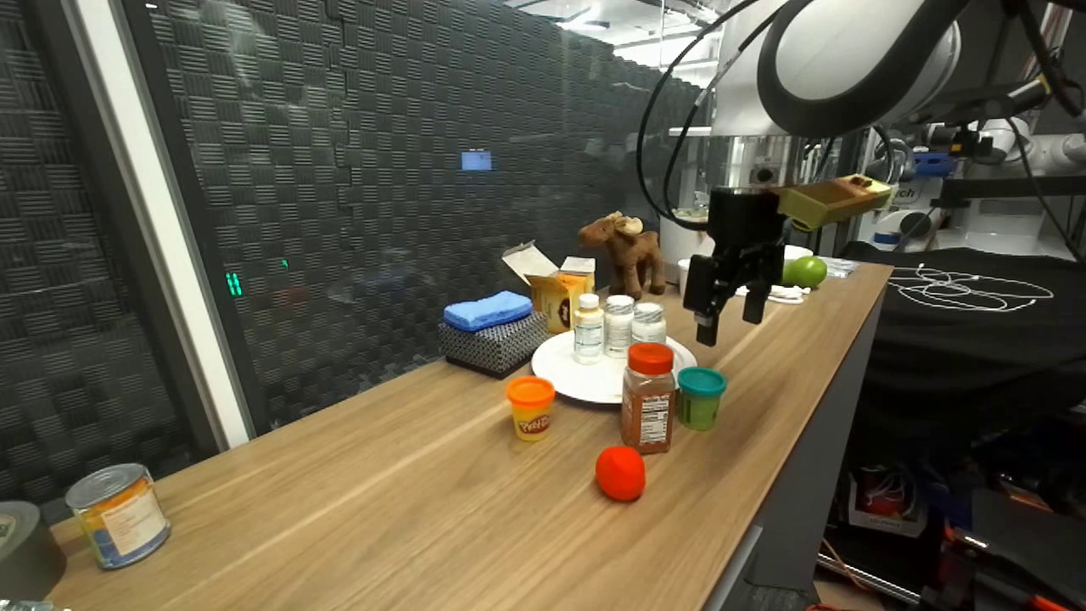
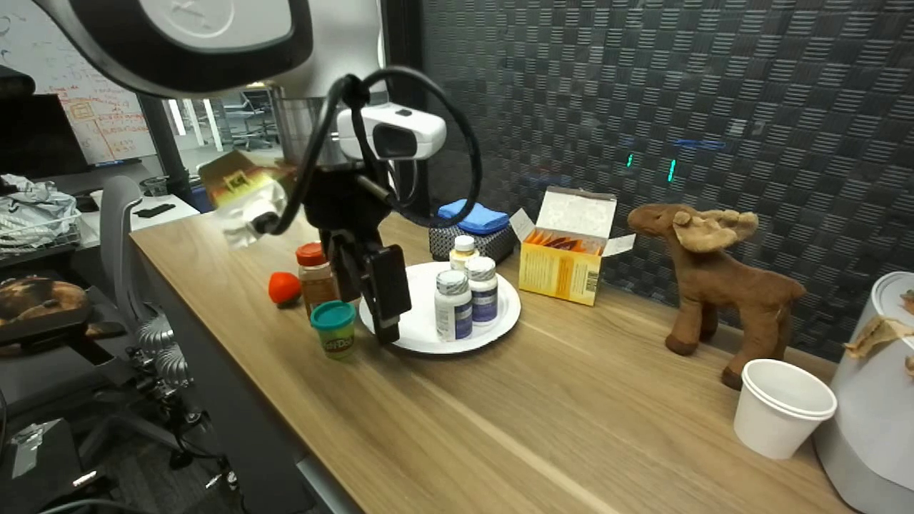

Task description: Pick up the bottles from the table and put them on the white plate.

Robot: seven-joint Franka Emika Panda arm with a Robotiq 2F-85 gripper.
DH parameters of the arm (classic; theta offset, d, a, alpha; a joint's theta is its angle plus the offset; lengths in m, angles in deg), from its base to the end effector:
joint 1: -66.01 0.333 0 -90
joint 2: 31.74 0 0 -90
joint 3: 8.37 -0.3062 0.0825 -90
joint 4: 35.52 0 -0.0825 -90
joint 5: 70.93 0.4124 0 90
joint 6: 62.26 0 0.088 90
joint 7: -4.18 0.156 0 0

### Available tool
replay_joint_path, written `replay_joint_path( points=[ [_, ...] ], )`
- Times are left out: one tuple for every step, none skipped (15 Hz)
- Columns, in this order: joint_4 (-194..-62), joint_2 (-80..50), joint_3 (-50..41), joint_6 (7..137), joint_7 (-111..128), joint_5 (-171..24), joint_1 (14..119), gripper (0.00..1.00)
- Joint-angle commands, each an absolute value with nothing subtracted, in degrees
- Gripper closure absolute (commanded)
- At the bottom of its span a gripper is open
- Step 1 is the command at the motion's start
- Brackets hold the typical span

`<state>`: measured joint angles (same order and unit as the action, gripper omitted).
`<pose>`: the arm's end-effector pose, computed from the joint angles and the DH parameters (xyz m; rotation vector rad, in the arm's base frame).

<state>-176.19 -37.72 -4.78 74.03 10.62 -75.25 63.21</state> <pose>0.4904 -0.0576 0.2612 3.0838 -0.2626 0.0432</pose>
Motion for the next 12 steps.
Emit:
replay_joint_path(
  points=[
    [-180.84,-41.26,-4.96,74.89,1.28,-70.77,64.16,0.0],
    [-181.82,-42.25,-4.92,74.64,-1.34,-69.42,64.46,0.0],
    [-182.64,-42.92,-4.88,74.96,-3.45,-68.42,64.69,0.0],
    [-183.42,-43.93,-4.83,75.06,-5.23,-67.34,64.96,0.0],
    [-184.05,-44.79,-4.71,74.97,-6.98,-66.43,65.18,0.0],
    [-184.66,-45.73,-4.58,74.71,-8.59,-65.72,65.41,0.0],
    [-185.21,-46.58,-4.44,74.46,-10.26,-64.98,65.7,0.0],
    [-185.9,-47.31,-4.36,74.28,-12.06,-64.71,65.99,0.0],
    [-186.48,-47.83,-4.33,74.61,-13.72,-64.76,66.32,0.0],
    [-187.24,-48.07,-4.46,75.35,-14.88,-65.41,66.58,0.0],
    [-187.72,-48.2,-4.57,75.52,-16.0,-65.86,66.92,0.0],
    [-188.4,-47.87,-4.81,76.43,-17.05,-66.45,67.32,0.0]
  ],
)
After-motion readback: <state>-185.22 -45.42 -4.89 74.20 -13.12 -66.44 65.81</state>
